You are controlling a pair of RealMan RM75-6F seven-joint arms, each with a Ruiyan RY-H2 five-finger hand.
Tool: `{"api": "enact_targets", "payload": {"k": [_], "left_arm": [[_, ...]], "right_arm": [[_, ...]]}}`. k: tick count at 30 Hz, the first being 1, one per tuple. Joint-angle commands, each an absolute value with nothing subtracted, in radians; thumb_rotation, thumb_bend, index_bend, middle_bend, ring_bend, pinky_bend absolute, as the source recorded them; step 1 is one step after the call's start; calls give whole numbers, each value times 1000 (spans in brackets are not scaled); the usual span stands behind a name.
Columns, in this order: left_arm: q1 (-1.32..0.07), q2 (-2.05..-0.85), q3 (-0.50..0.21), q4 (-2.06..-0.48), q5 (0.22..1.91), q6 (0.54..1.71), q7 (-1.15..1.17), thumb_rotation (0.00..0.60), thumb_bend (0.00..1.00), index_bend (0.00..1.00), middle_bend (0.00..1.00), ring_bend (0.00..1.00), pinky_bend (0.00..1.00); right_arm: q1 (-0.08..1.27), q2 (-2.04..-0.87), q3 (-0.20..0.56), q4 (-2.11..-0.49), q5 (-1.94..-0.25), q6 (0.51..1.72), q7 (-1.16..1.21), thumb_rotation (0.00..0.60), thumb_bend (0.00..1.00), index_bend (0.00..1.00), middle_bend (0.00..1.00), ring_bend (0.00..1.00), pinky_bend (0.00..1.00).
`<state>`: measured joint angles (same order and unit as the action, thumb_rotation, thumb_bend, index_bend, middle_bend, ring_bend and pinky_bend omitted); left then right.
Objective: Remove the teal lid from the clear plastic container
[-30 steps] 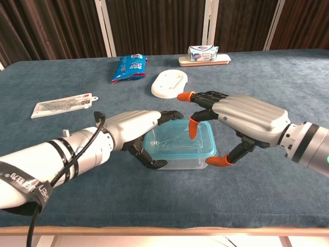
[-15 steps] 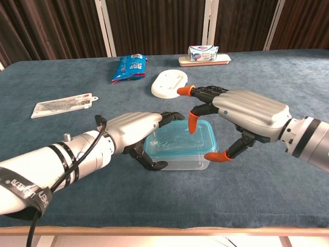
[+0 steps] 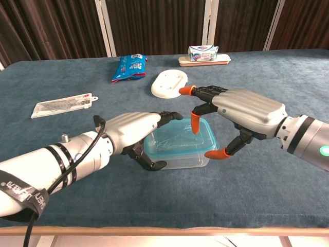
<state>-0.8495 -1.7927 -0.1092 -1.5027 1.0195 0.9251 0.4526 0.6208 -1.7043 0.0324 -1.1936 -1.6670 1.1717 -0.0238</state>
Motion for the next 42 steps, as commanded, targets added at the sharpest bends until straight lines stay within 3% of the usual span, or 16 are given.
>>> {"api": "enact_targets", "payload": {"k": [1,13,28,37,40,42], "left_arm": [[-848,-1791,-109,-1506,1021,926,453,600,308,0,584,643,675],[-847,-1777,-107,-1511,1015,907,455,600,309,0,585,645,675],[-840,-1761,-97,-1534,1028,909,455,600,309,0,584,645,675],[-834,-1751,-90,-1545,1047,915,452,600,308,0,585,645,674],[-830,-1752,-90,-1534,1062,924,447,600,308,0,582,635,641],[-826,-1754,-88,-1526,1082,936,441,600,308,0,563,589,559]], "right_arm": [[623,-1714,36,-1179,-1663,1175,-14,600,432,587,21,0,0],[631,-1708,44,-1163,-1677,1216,-12,600,436,616,51,0,0],[660,-1729,26,-1085,-1727,1232,-43,600,666,680,101,0,0],[661,-1747,21,-1063,-1732,1256,-17,600,678,782,142,2,0],[658,-1749,19,-1055,-1740,1281,-6,600,678,798,152,10,0],[655,-1750,18,-1049,-1747,1299,-2,600,678,811,156,18,0]]}}
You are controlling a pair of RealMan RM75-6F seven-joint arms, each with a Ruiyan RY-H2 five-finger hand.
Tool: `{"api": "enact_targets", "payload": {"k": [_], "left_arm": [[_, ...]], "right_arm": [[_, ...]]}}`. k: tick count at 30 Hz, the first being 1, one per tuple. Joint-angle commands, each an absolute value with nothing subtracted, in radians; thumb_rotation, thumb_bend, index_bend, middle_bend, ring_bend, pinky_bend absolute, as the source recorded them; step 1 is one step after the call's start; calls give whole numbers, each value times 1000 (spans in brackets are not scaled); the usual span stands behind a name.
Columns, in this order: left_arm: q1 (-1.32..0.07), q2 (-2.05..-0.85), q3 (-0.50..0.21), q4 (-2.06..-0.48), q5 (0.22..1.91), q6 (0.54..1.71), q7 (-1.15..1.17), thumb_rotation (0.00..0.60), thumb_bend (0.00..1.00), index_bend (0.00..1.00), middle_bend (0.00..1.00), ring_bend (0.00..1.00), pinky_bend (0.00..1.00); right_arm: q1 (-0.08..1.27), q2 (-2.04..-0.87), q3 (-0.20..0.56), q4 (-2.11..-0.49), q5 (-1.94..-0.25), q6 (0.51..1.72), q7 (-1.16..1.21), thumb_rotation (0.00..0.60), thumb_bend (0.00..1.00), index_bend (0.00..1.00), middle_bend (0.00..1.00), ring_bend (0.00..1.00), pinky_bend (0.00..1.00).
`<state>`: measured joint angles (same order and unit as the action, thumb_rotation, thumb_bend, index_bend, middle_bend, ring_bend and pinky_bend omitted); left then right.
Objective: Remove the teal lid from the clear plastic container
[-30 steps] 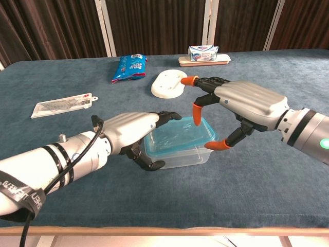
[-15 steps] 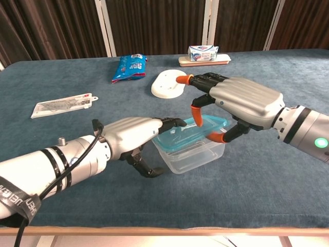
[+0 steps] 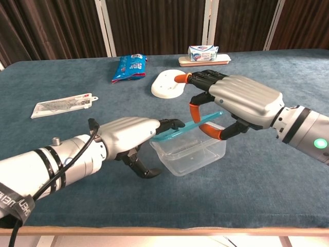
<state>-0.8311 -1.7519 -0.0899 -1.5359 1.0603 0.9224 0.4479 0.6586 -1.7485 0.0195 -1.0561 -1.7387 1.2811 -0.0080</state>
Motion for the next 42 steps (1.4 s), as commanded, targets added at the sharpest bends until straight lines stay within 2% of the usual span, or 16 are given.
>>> {"api": "enact_targets", "payload": {"k": [1,4,9,13,17,23,33,39,42], "left_arm": [[-822,-1753,-87,-1521,1095,942,433,600,308,0,536,534,504],[-814,-1752,-86,-1514,1121,950,407,600,309,0,454,386,403],[-807,-1744,-83,-1509,1151,950,383,600,308,0,395,299,344],[-800,-1735,-86,-1512,1168,962,378,600,307,0,255,137,256],[-791,-1724,-91,-1514,1189,984,377,600,308,0,189,61,197],[-775,-1708,-96,-1508,1225,1030,389,600,308,0,138,6,131],[-743,-1659,-111,-1528,1259,1082,372,600,307,0,130,0,106],[-711,-1579,-117,-1551,1291,1138,384,600,313,0,112,0,93],[-681,-1517,-121,-1569,1286,1167,368,600,317,0,98,0,85]], "right_arm": [[654,-1751,17,-1046,-1751,1309,-1,600,678,816,158,20,0],[651,-1751,16,-1042,-1753,1319,-3,600,678,832,160,24,0],[647,-1754,22,-1042,-1750,1338,-8,600,678,841,164,24,0],[645,-1749,27,-1044,-1752,1356,-10,600,678,846,169,24,0],[642,-1742,32,-1049,-1756,1379,-12,600,678,846,174,26,0],[638,-1743,42,-1041,-1769,1423,-29,600,678,847,175,26,0],[627,-1729,76,-1017,-1739,1461,-17,600,678,851,180,26,0],[592,-1636,92,-1042,-1679,1451,52,600,678,851,179,26,0],[566,-1561,87,-1084,-1627,1403,113,600,678,851,180,26,0]]}}
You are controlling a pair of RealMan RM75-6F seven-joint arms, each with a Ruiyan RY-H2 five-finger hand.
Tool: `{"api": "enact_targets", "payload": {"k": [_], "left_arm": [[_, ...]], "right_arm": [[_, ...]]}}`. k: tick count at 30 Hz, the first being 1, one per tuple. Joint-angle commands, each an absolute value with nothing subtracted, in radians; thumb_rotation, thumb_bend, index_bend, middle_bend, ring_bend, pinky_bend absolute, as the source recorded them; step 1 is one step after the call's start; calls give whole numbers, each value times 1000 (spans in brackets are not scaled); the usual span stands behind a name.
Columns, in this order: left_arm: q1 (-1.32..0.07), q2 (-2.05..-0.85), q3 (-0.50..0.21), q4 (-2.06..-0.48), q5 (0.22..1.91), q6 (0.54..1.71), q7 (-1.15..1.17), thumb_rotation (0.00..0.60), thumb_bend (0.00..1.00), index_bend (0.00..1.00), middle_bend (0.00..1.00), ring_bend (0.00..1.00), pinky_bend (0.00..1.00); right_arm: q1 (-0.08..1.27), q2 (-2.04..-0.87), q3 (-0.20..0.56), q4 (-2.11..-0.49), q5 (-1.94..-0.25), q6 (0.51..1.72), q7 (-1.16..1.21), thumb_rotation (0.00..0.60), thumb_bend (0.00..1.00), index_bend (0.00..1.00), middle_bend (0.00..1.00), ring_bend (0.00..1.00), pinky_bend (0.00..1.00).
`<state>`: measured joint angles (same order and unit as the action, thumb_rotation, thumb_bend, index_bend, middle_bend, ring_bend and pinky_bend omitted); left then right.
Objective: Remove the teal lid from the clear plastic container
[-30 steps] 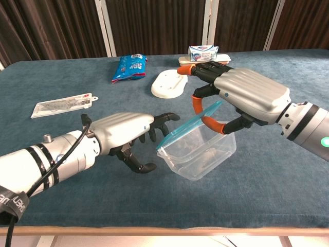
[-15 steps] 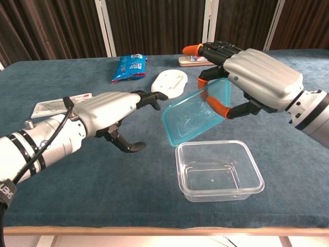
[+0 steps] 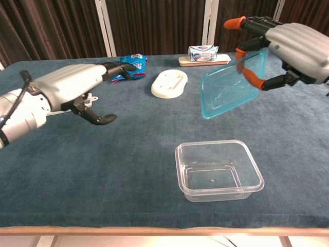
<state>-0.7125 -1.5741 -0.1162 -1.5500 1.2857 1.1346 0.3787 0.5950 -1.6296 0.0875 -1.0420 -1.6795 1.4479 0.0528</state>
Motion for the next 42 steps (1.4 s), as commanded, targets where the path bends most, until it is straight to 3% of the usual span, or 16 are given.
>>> {"api": "enact_targets", "payload": {"k": [1,6,10,12,15,16,19,22,26,28,33,35,39,42], "left_arm": [[-671,-1500,-123,-1571,1282,1174,357,600,317,0,96,0,83],[-623,-1429,-132,-1543,1238,1180,282,600,316,0,86,0,73],[-600,-1414,-131,-1502,1217,1160,219,600,317,0,78,0,70],[-592,-1414,-127,-1484,1219,1152,192,600,316,0,74,0,69],[-580,-1413,-117,-1468,1233,1152,172,600,317,0,61,0,64],[-575,-1412,-114,-1466,1239,1155,169,600,317,0,55,0,63],[-559,-1400,-103,-1469,1256,1169,167,600,317,0,31,0,53],[-535,-1364,-91,-1495,1265,1185,172,600,317,0,6,0,48],[-487,-1271,-68,-1566,1280,1223,180,600,316,0,0,0,47],[-454,-1219,-46,-1608,1288,1247,190,600,316,0,0,0,47],[-308,-1134,38,-1666,1361,1413,199,600,316,0,0,0,20],[-241,-1148,64,-1638,1382,1495,220,600,318,0,0,0,5],[-141,-1254,70,-1494,1420,1638,206,600,329,0,0,0,0],[-134,-1260,89,-1466,1448,1607,156,600,334,0,0,0,0]], "right_arm": [[560,-1536,80,-1100,-1612,1377,138,600,678,851,180,26,0],[542,-1413,53,-1196,-1498,1184,220,600,678,851,180,26,0],[555,-1397,51,-1217,-1432,1060,247,600,678,836,180,26,0],[566,-1407,47,-1205,-1415,1008,243,600,678,772,179,24,0],[581,-1423,46,-1186,-1398,957,204,600,678,551,134,5,0],[583,-1431,49,-1178,-1394,957,187,600,676,428,96,0,0],[578,-1451,65,-1157,-1378,979,128,600,578,147,14,0,0],[567,-1454,87,-1148,-1355,1015,47,600,418,16,0,0,0],[549,-1412,102,-1210,-1326,1038,-26,600,308,0,0,0,0],[527,-1381,101,-1255,-1346,1097,-55,600,304,0,0,0,0],[334,-1291,37,-1419,-1472,1477,-252,600,304,0,0,0,0],[232,-1241,-11,-1520,-1464,1574,-350,600,304,0,0,0,0],[91,-1202,-70,-1617,-1436,1684,-381,600,304,0,0,0,0],[57,-1190,-84,-1629,-1438,1688,-341,600,304,0,0,0,0]]}}
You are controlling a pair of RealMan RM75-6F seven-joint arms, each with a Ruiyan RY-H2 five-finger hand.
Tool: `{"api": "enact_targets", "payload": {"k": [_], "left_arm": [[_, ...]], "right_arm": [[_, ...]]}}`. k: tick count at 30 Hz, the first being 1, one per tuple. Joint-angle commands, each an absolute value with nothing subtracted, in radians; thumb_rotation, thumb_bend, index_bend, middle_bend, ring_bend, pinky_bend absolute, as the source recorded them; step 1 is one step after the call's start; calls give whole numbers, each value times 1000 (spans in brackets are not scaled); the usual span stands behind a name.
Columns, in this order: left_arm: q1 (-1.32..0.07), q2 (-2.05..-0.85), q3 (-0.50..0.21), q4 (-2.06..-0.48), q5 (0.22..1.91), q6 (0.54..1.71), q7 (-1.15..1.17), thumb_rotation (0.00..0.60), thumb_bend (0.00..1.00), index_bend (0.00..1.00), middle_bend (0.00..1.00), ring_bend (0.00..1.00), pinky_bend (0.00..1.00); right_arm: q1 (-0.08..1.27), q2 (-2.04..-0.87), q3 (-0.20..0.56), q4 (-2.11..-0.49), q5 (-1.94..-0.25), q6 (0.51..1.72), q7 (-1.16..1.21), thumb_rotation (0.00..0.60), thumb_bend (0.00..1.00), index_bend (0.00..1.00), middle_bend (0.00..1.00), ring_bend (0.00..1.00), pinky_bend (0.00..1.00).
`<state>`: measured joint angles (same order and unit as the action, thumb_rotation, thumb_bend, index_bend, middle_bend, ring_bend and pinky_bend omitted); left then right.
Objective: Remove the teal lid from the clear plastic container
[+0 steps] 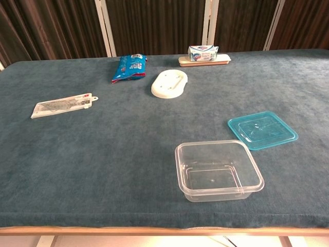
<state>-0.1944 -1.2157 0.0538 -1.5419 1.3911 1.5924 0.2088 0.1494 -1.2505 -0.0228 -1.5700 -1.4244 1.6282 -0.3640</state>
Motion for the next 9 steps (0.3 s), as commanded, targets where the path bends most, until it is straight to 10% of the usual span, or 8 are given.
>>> {"api": "enact_targets", "payload": {"k": [1,9], "left_arm": [[-137,-1257,91,-1463,1466,1602,124,600,334,0,0,0,0],[-113,-1275,74,-1434,1524,1641,149,600,334,0,0,0,0]], "right_arm": [[57,-1184,-83,-1624,-1448,1686,-336,600,304,0,0,0,0],[54,-1166,-49,-1619,-1410,1614,-289,600,304,0,0,0,0]]}}
